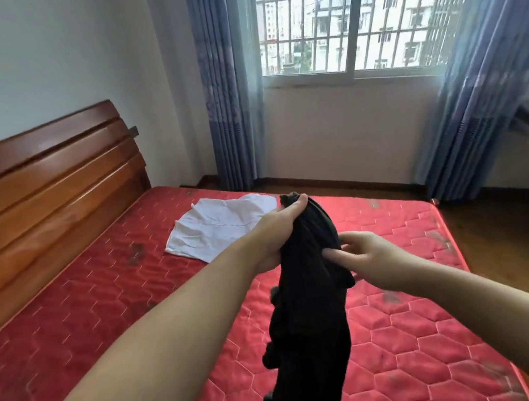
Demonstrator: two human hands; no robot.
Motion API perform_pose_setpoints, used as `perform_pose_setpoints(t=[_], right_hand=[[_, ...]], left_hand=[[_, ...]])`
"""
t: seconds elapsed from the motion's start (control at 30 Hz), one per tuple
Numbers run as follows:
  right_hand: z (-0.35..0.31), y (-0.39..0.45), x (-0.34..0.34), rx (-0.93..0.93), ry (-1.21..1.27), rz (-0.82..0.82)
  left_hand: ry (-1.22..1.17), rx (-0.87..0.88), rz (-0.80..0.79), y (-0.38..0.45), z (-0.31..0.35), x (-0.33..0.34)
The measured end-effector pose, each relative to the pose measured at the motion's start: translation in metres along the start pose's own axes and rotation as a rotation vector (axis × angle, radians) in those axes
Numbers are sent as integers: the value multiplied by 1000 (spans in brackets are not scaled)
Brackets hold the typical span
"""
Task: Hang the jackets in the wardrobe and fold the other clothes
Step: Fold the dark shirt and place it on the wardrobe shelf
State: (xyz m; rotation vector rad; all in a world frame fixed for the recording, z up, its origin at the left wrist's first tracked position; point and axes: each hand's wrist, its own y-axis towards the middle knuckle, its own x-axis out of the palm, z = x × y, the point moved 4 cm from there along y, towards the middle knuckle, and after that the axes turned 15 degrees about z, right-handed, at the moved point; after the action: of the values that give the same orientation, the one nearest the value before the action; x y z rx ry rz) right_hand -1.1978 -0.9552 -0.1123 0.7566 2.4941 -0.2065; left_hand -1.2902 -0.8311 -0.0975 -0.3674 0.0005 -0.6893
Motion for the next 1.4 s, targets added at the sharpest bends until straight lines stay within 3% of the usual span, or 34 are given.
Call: perform_pose_setpoints(t=[0.17,0.27,0.4,0.5,0.6,0.7,0.8,0.9,0.97,1.0,1.07,1.17,1.3,1.4], right_hand=[[5,17,-23,-90,-130,175],[3,34,-49,-4,66,382],[-1,56,-63,202,219,549],[-6,64,-65,394,401,627],[-20,65,-69,462,605,627],[-30,70,-80,420,610,612],[-26,73,-91,397,578,604],[-26,66,-83,445,576,329],[-32,65,-84,388,599,294],[-32,67,-88,336,597,359],[-35,65,-93,204,325,430],[-32,52,-69,8,-120,329],[-26,14,-34,-245,-98,388],[-7,-2,-12,-135,-101,239]], left_hand=[[230,80,99,8,-1,-12],[418,150,93,7,-2,-20],[526,184,-146,-8,-3,-12],[890,307,-350,-13,-10,-2],[1249,515,-156,0,-23,-9],[1117,490,27,17,-35,-31],[661,258,-14,19,-36,-38],[214,126,6,11,-22,-28],[27,51,38,8,-13,-23],[-37,5,40,6,-9,-21],[-101,-55,23,4,-2,-18],[-170,-73,-29,-1,9,-7],[-249,-90,-12,3,12,5],[-272,-70,35,8,10,6]])
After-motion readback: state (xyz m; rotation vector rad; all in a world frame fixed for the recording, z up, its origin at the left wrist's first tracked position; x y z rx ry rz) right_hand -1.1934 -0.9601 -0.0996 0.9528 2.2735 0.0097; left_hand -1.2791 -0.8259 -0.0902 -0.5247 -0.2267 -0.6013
